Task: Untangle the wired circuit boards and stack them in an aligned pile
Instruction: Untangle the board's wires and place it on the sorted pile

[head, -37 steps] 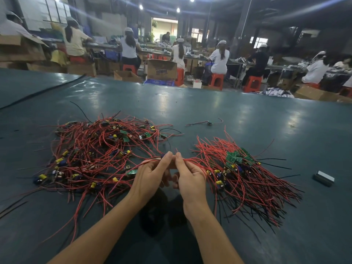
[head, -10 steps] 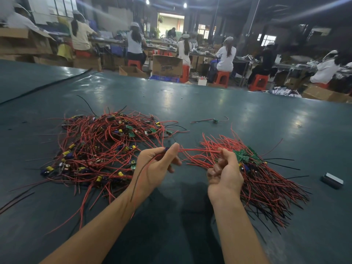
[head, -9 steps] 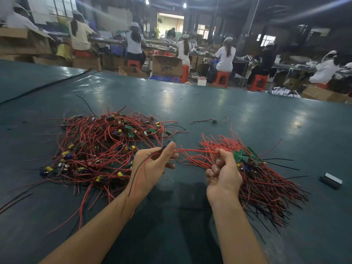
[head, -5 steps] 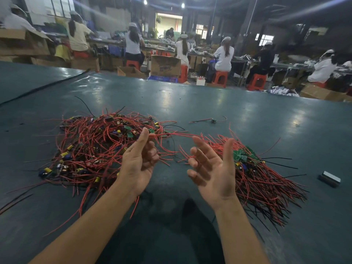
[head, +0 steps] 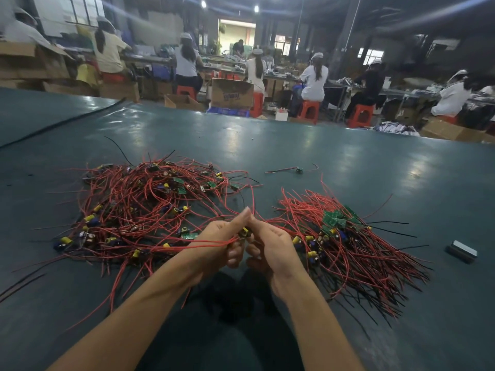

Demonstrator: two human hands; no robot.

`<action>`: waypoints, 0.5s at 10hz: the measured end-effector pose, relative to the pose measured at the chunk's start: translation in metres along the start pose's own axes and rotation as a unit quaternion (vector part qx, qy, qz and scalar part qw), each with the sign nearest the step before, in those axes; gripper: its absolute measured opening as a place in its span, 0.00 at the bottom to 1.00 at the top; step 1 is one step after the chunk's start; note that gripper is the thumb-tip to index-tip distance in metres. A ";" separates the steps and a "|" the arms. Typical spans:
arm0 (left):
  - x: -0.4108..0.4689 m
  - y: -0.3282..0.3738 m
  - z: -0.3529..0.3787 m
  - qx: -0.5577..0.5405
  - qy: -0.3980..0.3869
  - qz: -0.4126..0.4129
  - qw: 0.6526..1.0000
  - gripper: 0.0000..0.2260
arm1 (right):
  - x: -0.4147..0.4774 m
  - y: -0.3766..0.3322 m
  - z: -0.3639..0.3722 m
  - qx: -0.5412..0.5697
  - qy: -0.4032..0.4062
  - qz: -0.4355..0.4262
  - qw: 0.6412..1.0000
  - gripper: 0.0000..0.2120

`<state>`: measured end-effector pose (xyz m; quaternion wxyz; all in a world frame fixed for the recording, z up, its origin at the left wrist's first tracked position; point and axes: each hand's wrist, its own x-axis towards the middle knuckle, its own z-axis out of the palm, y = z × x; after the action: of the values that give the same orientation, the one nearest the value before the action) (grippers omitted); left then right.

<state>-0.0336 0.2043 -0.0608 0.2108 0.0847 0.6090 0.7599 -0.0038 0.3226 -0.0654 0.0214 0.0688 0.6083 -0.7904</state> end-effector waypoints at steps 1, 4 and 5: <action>0.007 -0.010 -0.008 -0.040 -0.007 -0.009 0.999 0.23 | -0.001 -0.002 0.001 0.035 0.041 0.004 0.999 0.09; 0.008 -0.023 -0.003 0.026 0.004 0.076 0.997 0.12 | 0.000 -0.004 0.004 0.139 0.094 0.013 0.986 0.13; 0.007 -0.023 -0.003 0.025 0.037 0.127 0.991 0.19 | -0.002 -0.001 0.008 0.111 0.077 0.009 0.991 0.13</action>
<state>-0.0360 0.2090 -0.0847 0.0881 0.1381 0.6193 0.7679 -0.0028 0.3155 -0.0622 -0.0258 0.1371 0.5159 -0.8452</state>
